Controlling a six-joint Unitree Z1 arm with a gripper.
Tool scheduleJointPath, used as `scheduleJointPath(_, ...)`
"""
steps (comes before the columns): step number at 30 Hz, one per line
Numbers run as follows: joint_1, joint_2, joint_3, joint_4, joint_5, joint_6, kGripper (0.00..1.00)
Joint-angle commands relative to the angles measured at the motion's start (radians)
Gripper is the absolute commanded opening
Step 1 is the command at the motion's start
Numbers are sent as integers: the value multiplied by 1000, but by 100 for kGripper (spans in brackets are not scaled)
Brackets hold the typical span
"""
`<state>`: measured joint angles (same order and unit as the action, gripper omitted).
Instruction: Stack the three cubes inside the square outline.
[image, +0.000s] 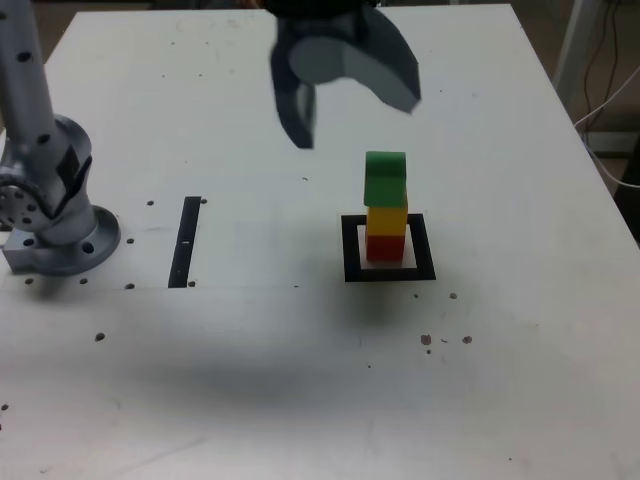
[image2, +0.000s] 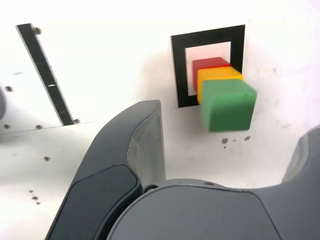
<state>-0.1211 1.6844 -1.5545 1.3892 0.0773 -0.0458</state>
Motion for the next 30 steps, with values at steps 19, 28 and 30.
scheduleJointPath(19, 11, -249, 433, 48, -83, -2, 100)
scheduleJointPath(28, 11, -238, 539, -77, -25, -2, 100)
scheduleJointPath(30, 11, -254, 552, -112, -1, -2, 100)
